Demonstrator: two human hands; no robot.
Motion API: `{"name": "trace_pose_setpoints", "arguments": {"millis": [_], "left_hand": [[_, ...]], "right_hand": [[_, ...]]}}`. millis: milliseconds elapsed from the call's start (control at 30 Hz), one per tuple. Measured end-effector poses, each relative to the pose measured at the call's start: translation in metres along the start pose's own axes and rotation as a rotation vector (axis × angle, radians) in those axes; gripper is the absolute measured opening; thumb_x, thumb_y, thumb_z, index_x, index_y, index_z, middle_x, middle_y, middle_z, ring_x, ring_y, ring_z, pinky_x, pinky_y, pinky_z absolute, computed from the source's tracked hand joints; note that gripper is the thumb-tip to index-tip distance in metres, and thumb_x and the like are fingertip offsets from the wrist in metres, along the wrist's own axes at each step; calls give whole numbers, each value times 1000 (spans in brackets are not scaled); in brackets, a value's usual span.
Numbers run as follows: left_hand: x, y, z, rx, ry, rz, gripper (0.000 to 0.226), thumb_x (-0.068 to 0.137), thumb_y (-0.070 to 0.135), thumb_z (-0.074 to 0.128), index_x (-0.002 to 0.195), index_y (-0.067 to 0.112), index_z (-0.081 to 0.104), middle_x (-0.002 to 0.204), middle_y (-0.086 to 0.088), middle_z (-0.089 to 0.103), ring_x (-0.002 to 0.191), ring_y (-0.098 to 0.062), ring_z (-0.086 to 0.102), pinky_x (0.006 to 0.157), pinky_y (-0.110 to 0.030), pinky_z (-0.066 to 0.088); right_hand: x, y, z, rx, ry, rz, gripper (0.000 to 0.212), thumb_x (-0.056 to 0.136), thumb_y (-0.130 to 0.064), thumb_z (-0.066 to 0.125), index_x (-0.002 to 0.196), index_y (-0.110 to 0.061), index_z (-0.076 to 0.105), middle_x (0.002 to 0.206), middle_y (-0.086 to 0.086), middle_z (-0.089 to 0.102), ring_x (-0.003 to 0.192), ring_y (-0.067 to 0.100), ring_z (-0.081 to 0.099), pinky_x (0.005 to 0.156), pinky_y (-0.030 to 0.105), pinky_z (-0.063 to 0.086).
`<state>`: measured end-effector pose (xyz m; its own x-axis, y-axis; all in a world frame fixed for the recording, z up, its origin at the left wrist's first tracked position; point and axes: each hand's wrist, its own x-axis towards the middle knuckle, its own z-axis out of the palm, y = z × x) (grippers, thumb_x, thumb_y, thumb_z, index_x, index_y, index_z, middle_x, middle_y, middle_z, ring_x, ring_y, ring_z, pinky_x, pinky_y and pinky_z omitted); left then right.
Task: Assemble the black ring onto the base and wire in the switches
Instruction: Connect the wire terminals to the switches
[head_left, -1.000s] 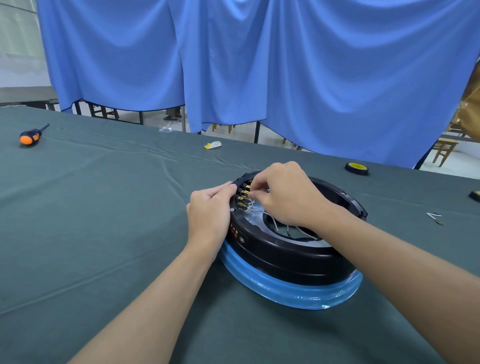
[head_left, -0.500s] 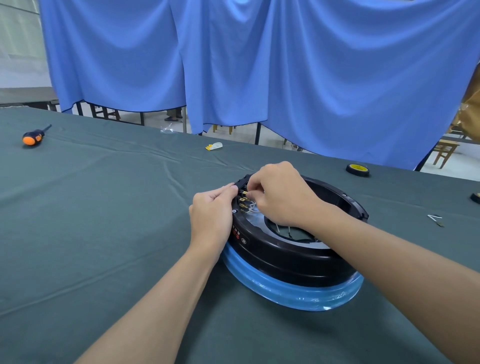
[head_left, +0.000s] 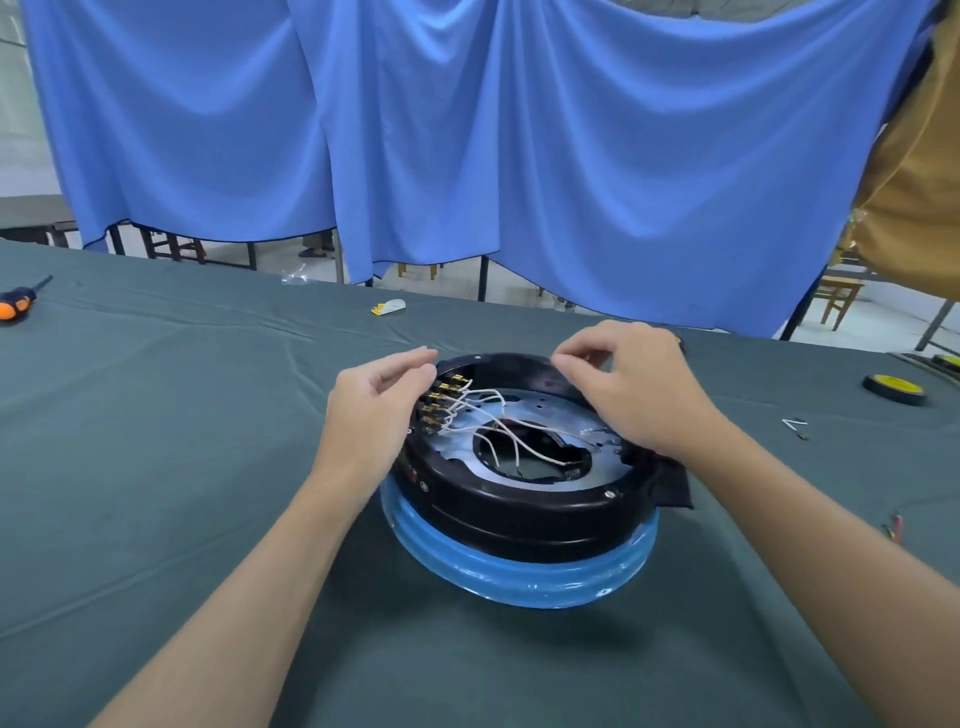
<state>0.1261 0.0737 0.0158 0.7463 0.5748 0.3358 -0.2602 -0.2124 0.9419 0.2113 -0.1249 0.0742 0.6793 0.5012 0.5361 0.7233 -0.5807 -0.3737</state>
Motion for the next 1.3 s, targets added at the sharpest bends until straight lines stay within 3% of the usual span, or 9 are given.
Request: {"name": "trace_pose_setpoints", "arguments": {"millis": [100,233,400,633,733,933,1000,1133,1300], "left_hand": [[-8,11,6,257,-83,203,20,91,19,66,91,36,76,98,15,74,97,-1,67,94,-27,50],[-22,39,33,707,-206,401,26,90,36,55,99,27,77,93,3,75,88,-18,65,81,-33,49],[-41,64,90,1042,-384,555,33,98,42,42,107,29,71,104,5,72,99,-23,59,88,-35,44],[-48,52,127,1100,-711,450,56,99,59,29,142,28,47,154,8,39,142,-16,29,110,-39,26],[-45,49,126,1039,-751,395,57,99,58,31,147,29,41,156,9,33,143,-14,24,114,-39,23],[-44,47,126,989,-779,362,56,99,57,35,148,30,39,153,11,36,139,-11,26,111,-38,23],[-43,46,126,975,-778,357,56,98,57,36,147,31,39,152,12,37,137,-10,26,110,-37,24],[-42,44,126,952,-784,346,56,98,58,37,147,31,40,151,13,37,134,-7,26,102,-31,23],[-41,44,126,938,-783,338,56,98,57,38,147,32,40,154,15,34,134,-6,25,100,-26,20]], "right_hand": [[-17,37,-15,18,134,149,15,88,-16,61,81,-15,74,79,-5,70,77,13,59,73,21,36],[-32,93,-24,-150,2,295,16,91,-18,59,88,-15,74,78,-10,63,88,19,60,74,21,32],[-43,152,-27,-407,-126,497,28,94,-33,51,111,-17,67,121,12,59,118,34,45,92,38,41],[-52,195,-26,-503,-280,691,66,93,-65,30,137,-18,43,151,13,31,139,32,22,106,48,28],[-49,202,-27,-442,-322,730,70,92,-68,27,140,-20,41,154,13,28,140,33,23,107,48,26],[-48,209,-32,-448,-120,680,48,96,-52,37,84,-10,56,119,16,59,110,36,51,90,42,41],[-47,212,-35,-448,-46,676,51,96,-51,39,93,-6,63,122,18,57,114,38,48,93,44,41],[-49,219,-38,-452,-224,763,59,94,-61,33,122,-15,58,135,9,51,126,34,40,100,45,35],[-48,217,-37,-343,-42,709,26,91,-33,58,96,-9,65,107,17,65,106,37,54,84,37,45]]}}
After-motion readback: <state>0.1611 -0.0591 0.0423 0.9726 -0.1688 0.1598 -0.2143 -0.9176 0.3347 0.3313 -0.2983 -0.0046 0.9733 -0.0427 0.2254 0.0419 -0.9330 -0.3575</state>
